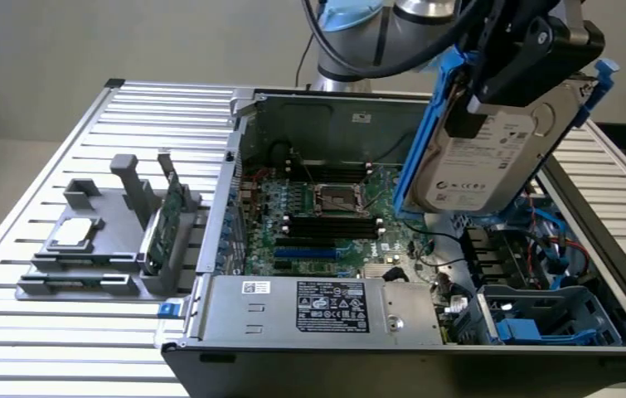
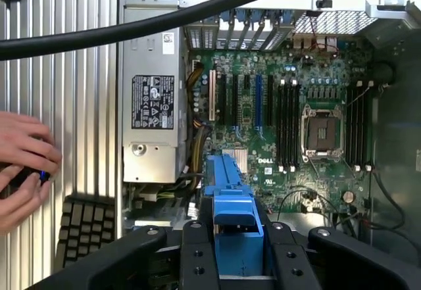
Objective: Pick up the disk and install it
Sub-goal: 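Pick up the disk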
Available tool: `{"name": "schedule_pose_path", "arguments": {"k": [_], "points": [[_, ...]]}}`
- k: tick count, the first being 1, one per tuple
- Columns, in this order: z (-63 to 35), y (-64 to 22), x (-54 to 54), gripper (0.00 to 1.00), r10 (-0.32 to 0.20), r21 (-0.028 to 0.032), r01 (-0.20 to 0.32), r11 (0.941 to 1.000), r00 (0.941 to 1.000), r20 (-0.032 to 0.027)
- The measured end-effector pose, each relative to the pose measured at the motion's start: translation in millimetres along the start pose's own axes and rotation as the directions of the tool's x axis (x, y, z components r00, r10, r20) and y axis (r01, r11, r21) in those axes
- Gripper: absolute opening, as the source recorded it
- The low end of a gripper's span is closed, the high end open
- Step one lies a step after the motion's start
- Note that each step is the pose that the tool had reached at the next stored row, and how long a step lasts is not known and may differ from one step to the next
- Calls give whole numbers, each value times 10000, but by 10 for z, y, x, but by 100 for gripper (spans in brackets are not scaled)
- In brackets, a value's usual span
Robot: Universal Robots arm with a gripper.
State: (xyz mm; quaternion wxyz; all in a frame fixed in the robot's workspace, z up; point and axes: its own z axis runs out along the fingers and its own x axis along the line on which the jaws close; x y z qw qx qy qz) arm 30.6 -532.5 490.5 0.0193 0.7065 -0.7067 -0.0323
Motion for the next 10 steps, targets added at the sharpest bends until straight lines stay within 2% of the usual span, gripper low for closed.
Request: {"name": "schedule_pose_path", "arguments": {"k": [10], "points": [[-20, -211, 259, 33, -1, 0, 1, 10000, 10000, 6]]}}
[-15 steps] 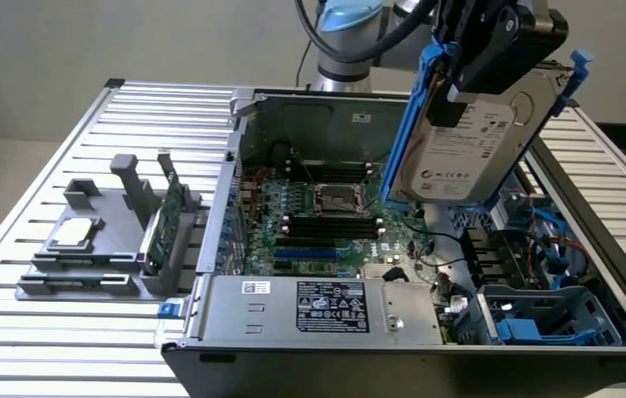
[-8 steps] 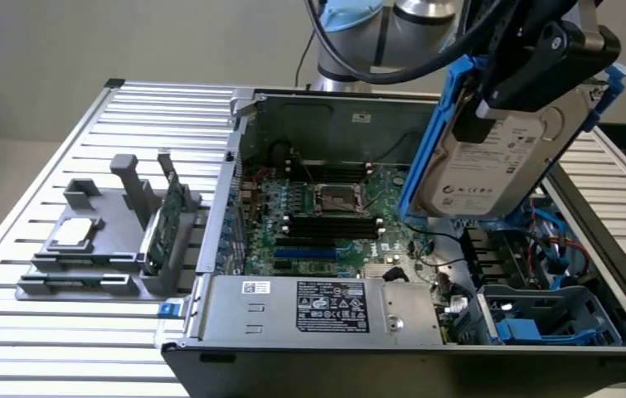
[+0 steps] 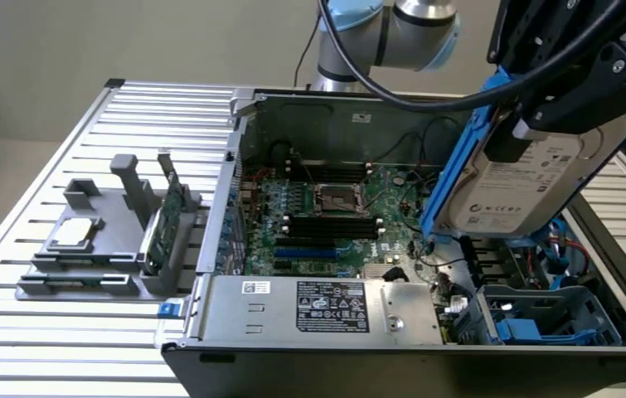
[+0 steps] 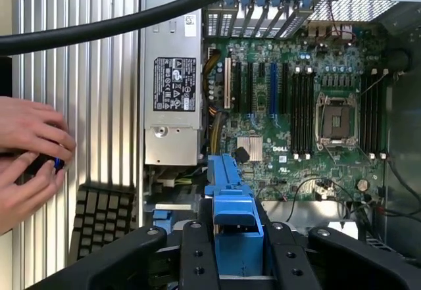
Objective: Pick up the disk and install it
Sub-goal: 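Pick up the disk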
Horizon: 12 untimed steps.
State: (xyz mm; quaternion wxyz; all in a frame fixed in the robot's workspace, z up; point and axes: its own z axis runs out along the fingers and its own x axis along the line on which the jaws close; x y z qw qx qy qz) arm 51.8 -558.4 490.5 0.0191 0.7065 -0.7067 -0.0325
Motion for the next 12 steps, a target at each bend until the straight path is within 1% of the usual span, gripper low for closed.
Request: {"name": "schedule_pose_path", "arguments": {"k": [8, 12], "points": [[-16, -167, 201, 33, 0, 0, 0, 10000, 10000, 6], [-25, -269, 287, 33, 0, 0, 0, 10000, 10000, 14]]}}
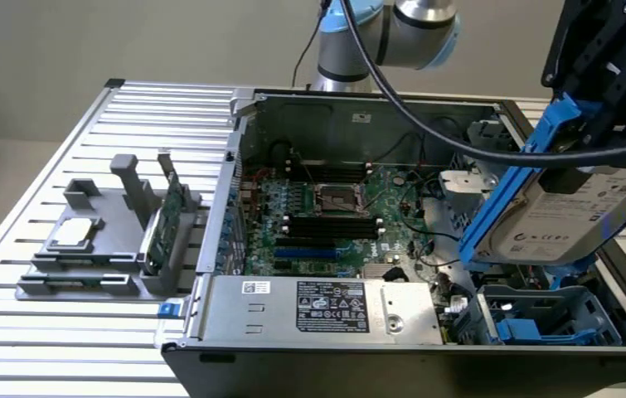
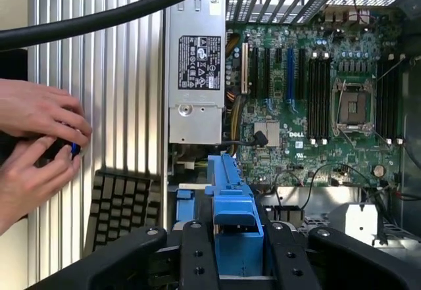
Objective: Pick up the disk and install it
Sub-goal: 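Pick up the disk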
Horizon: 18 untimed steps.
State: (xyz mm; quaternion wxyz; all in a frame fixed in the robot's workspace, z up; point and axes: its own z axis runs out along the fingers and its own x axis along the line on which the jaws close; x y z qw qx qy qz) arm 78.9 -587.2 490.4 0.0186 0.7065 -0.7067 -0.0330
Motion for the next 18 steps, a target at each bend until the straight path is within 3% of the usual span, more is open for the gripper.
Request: {"name": "schedule_pose_path", "arguments": {"k": [9, 18], "points": [[67, -251, 77, 33, -3, 0, 3, 10000, 10000, 34], [208, -354, 106, 33, -10, 1, 10, 10000, 10000, 54]]}}
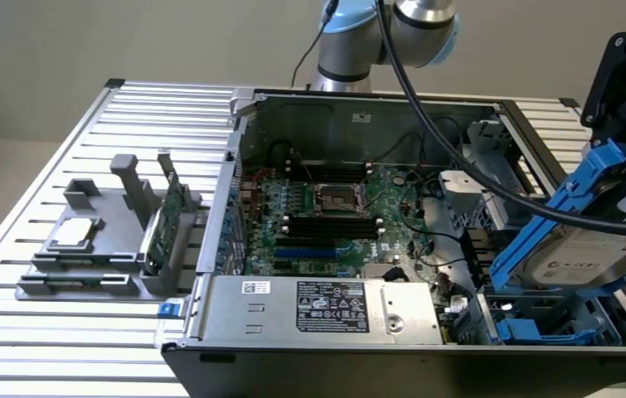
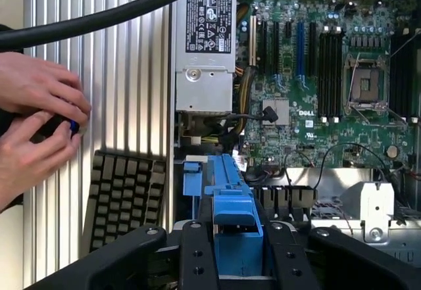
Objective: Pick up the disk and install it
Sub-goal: 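Pick up the disk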
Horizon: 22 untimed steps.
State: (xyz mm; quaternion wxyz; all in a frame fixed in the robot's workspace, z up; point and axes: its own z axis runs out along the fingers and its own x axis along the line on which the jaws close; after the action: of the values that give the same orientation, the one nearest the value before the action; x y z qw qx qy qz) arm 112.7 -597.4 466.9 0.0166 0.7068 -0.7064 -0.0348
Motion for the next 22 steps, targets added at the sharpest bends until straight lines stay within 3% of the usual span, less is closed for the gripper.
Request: {"name": "schedule_pose_path", "arguments": {"k": [10, 13, 15, 22], "points": [[98, -54, 39, 33, -67, 96, 67, 9999, 10000, 32], [121, -64, 44, 33, -89, 168, 89, 9998, 10000, 32], [133, -66, 45, 33, -125, 249, 124, 9996, 9999, 32], [140, -66, 44, 33, -125, 258, 124, 9996, 9999, 32]]}}
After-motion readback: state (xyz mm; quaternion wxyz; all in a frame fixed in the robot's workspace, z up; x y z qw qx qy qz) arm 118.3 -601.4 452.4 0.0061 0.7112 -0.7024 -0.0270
